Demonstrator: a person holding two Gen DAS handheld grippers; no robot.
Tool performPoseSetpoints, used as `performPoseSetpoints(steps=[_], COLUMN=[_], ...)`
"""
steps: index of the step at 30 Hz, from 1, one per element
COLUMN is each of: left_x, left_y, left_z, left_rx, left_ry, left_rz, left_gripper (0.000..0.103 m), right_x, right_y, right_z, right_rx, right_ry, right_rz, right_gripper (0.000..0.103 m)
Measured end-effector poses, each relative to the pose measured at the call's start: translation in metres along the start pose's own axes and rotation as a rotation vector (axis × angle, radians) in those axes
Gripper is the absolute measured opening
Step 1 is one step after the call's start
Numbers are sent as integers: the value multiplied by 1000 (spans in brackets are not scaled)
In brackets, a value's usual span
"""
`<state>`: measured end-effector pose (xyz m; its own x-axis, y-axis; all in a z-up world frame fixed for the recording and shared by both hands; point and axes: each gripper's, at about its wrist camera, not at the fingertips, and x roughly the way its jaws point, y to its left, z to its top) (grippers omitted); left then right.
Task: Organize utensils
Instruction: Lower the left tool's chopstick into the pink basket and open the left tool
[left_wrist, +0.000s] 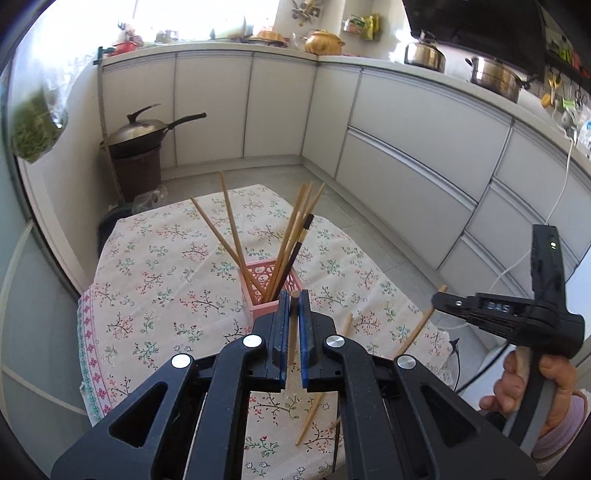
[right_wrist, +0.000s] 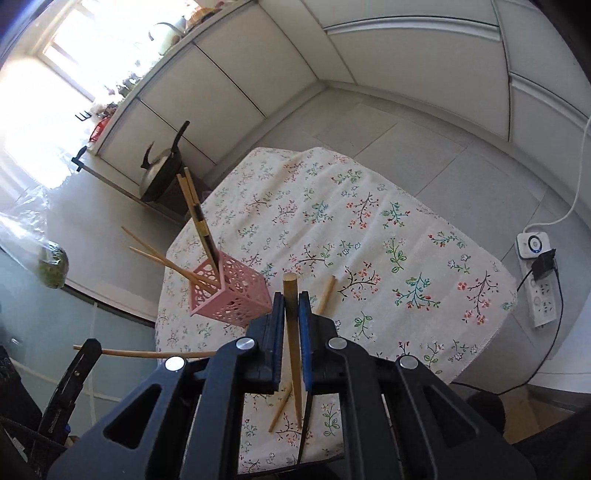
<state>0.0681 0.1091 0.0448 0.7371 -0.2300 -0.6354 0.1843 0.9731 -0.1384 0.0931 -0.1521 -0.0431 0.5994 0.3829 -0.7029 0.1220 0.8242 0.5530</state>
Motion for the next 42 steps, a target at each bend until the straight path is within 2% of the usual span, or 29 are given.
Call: performPoseSetpoints(steps=[13, 22, 28, 37, 40, 41, 42], left_x=[-37, -63, -56, -17, 4, 12, 19], left_y=[9, 2, 6, 14, 19, 21, 23], left_z=[14, 67, 97, 120, 119, 117, 113], left_rx=[-63, -65, -103, -130, -138, -135, -140], left_ry=[-102, -238, -294, -287, -247, -224, -205], left_rz=[44, 62, 72, 90, 96, 96, 90], left_gripper=[4, 4, 4, 4, 6, 7, 14], right_x=[-72, -95, -95, -85, -80, -78, -78], right_y=[40, 62, 71, 90, 97, 99, 99], right_z=[17, 42, 58, 80, 85, 86, 86], right_rx=[-89, -129, -137, -163, -173, -175, -175], right_ry=[-140, -201, -219, -228, -231, -231, -231], right_rz=[111, 138, 137, 129, 125, 123, 123], right_gripper=[8, 8, 8, 8, 8, 8, 8])
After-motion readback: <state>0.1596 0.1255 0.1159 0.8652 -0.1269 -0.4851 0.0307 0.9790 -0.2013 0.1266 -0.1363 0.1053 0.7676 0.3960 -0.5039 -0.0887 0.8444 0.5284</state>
